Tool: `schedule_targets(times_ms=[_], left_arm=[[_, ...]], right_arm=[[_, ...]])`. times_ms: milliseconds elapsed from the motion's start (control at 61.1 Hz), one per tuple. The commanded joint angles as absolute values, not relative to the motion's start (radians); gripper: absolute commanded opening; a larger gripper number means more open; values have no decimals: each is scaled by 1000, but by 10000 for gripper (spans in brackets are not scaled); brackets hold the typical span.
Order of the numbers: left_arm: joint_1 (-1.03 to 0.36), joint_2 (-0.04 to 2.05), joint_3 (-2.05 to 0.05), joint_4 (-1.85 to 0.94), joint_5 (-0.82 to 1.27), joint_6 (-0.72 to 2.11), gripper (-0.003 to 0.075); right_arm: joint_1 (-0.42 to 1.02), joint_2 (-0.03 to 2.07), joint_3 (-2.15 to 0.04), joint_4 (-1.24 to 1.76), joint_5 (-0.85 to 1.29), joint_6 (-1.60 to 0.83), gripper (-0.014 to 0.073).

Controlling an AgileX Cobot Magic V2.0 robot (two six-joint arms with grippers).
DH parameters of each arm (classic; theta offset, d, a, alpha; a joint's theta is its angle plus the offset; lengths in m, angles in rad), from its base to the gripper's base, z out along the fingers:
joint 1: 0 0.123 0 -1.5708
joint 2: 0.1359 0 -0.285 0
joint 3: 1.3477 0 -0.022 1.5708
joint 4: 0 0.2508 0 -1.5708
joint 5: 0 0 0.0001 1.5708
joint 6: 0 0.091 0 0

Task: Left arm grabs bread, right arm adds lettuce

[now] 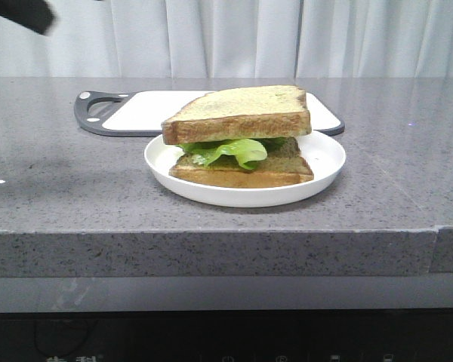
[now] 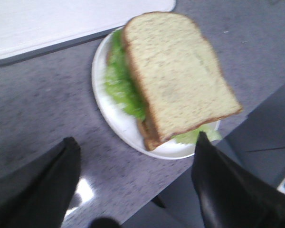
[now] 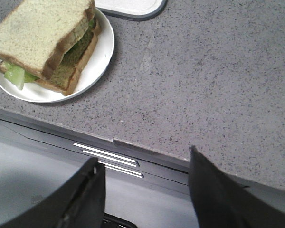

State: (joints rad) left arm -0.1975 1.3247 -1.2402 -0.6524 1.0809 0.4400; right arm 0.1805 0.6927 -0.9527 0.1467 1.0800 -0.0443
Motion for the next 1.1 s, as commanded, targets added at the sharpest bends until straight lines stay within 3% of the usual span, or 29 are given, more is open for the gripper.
schedule_targets(times_ms=[0, 245, 605, 703, 899, 1079], left_arm=[[-202, 1216, -1254, -500, 1041, 295, 492], [-202, 991, -1104, -183, 985, 86, 492], [-202, 715, -826, -175, 713, 74, 484], [-202, 695, -788, -176, 672, 74, 408], [-202, 691, -766, -185, 665, 74, 160], [-202, 691, -766, -185, 655, 74, -12]], right_arm=[[175, 695, -979, 146, 1019, -30, 416], [175, 695, -979, 146, 994, -12, 416], [175, 695, -971, 146, 935, -13, 411], [175, 695, -946, 146, 926, -13, 347], [175, 695, -927, 145, 915, -13, 81], [175, 695, -927, 145, 910, -13, -90]])
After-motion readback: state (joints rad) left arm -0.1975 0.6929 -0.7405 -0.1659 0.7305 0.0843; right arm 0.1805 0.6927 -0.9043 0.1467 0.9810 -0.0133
